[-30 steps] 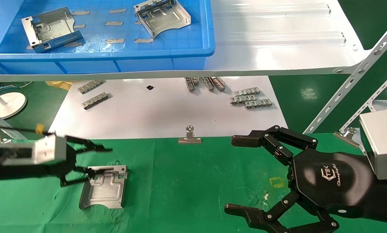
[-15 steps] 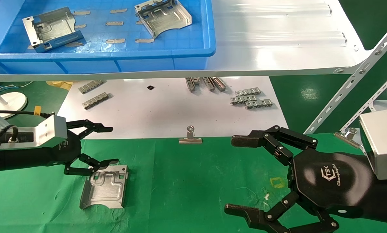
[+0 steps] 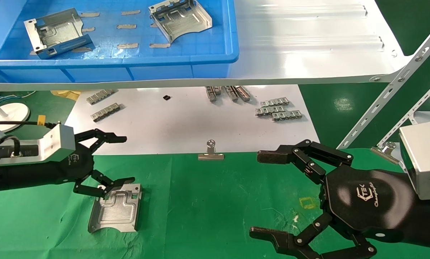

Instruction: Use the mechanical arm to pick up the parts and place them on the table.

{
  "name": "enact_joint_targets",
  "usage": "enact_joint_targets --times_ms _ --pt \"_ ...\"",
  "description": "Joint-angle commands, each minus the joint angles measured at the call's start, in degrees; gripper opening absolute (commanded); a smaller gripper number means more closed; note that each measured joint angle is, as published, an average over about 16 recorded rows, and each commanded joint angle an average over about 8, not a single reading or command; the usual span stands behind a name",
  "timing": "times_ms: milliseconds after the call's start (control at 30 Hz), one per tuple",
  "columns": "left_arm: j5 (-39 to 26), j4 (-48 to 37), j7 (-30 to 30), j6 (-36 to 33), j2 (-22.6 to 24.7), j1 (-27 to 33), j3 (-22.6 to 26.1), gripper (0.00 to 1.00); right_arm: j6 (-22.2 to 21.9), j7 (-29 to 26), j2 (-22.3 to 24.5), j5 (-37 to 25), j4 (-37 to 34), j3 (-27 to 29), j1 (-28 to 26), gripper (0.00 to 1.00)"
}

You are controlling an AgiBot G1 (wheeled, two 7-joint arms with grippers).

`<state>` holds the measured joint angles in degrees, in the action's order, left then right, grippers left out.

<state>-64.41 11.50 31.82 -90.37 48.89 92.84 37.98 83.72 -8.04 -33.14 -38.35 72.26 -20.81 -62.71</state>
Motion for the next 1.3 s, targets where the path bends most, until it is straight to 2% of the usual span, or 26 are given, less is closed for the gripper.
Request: enact_joint_targets --times_ms 33,1300 --pt "0.8 2.3 -1.5 0.2 -0.5 -1.1 -0.8 1.00 0.0 0.0 0.0 0.0 0.0 0.0 0.0 1.00" --pt "17.1 47.1 -32.3 3.5 -10.5 -23.7 -16.7 1.00 0.0 0.0 0.0 0.0 0.0 0.0 0.0 1.00"
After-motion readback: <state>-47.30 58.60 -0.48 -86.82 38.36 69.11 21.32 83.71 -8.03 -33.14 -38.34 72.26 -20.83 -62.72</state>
